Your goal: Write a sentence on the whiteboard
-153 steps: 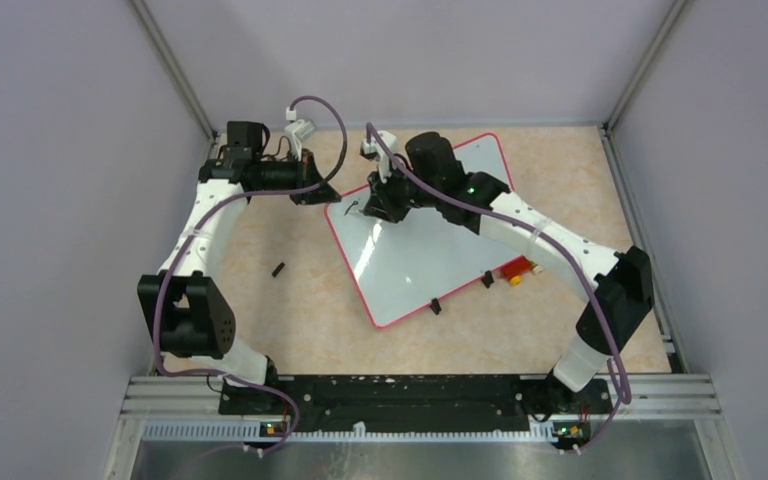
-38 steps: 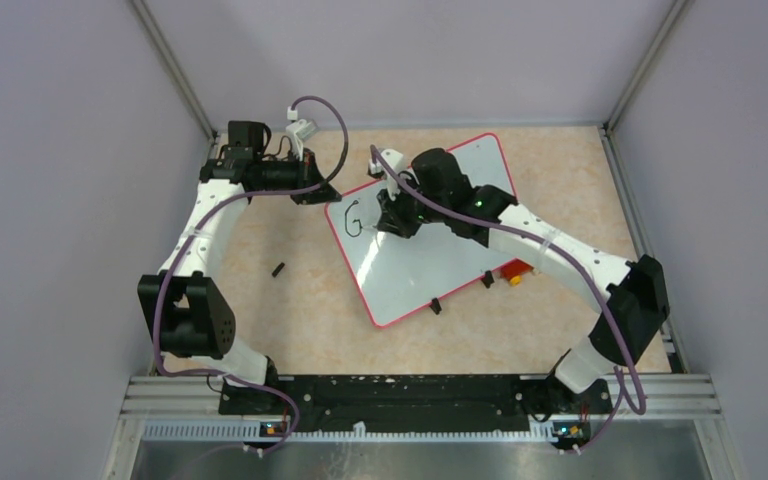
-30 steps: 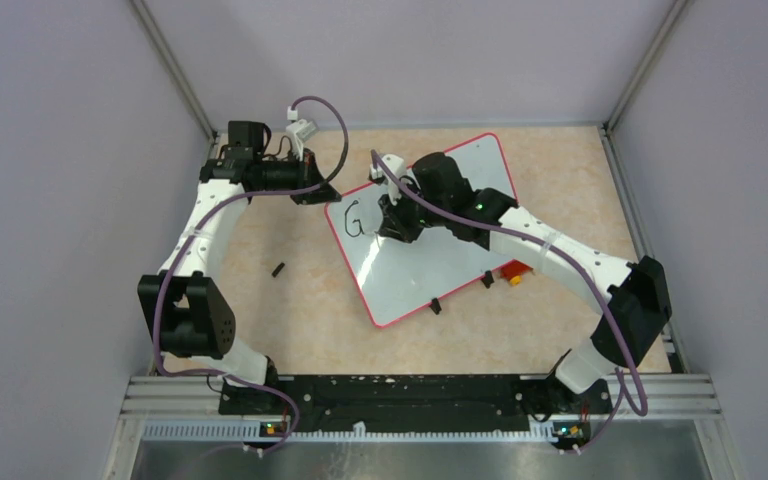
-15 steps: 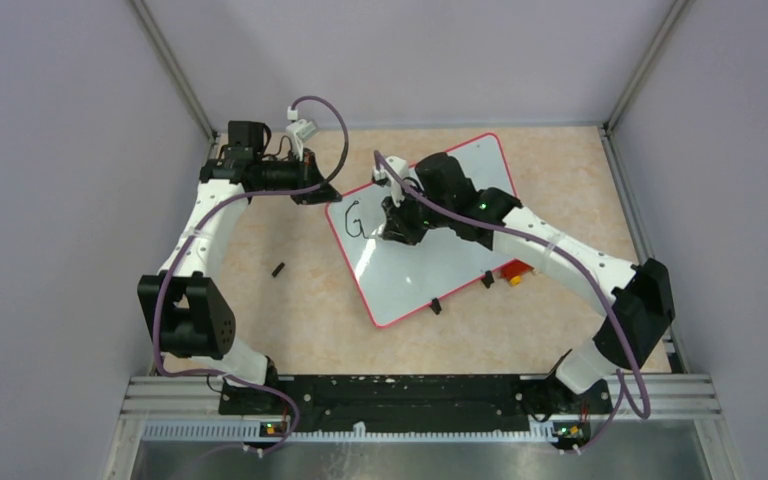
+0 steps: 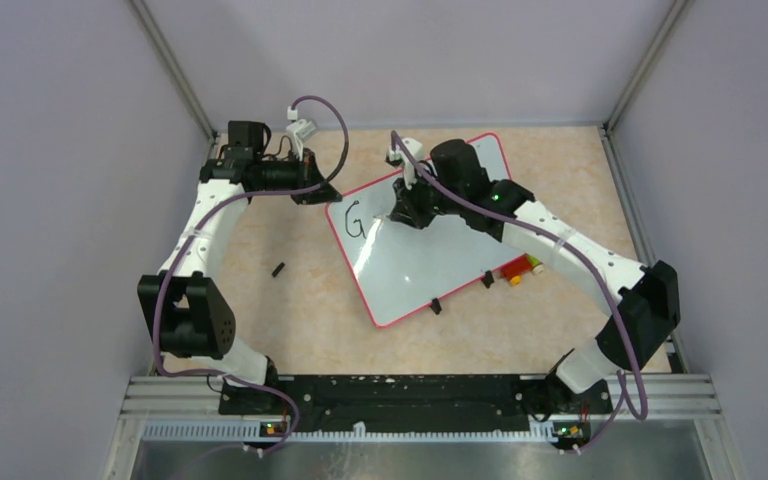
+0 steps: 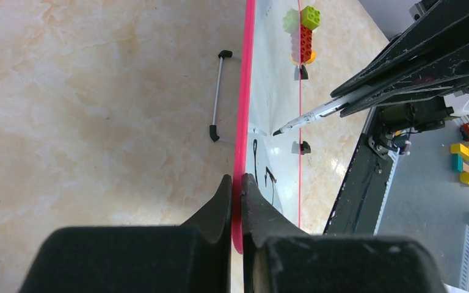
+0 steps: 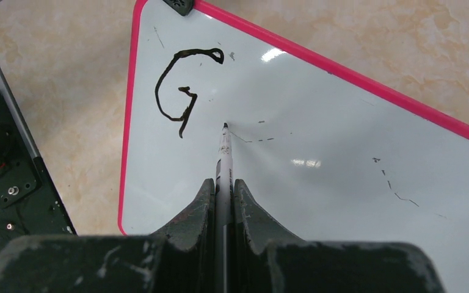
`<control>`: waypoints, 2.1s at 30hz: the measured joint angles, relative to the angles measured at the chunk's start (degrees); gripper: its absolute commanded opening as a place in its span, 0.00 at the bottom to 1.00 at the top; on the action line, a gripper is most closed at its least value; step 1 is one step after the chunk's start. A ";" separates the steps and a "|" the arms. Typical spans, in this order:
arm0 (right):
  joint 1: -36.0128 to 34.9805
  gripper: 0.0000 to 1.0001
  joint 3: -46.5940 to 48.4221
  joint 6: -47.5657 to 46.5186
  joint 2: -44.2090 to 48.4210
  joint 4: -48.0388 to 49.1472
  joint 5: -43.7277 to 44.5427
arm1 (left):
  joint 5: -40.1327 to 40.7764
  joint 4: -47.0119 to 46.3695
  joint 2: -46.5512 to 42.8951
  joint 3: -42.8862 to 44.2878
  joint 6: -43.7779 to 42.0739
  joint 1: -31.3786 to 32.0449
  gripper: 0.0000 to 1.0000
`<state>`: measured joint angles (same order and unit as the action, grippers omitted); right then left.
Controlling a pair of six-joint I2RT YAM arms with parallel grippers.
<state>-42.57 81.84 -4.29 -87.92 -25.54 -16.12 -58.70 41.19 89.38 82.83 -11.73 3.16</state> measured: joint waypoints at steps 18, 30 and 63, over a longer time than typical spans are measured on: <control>-0.57 0.00 2.38 0.04 -2.47 1.49 -0.22 | 0.50 0.00 0.02 0.02 -0.20 0.00 0.00; -1.09 0.00 2.38 -0.24 -2.58 1.46 -0.28 | 0.50 0.02 0.02 0.02 -0.20 0.00 0.00; -0.26 0.00 -0.17 -2.62 -0.22 -1.81 2.05 | 1.11 0.00 0.02 0.22 -0.26 0.22 0.00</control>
<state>-42.83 81.67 -6.92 -88.14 -27.35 -14.06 -57.58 41.19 89.41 83.05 -11.99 3.38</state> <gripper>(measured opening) 0.084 0.053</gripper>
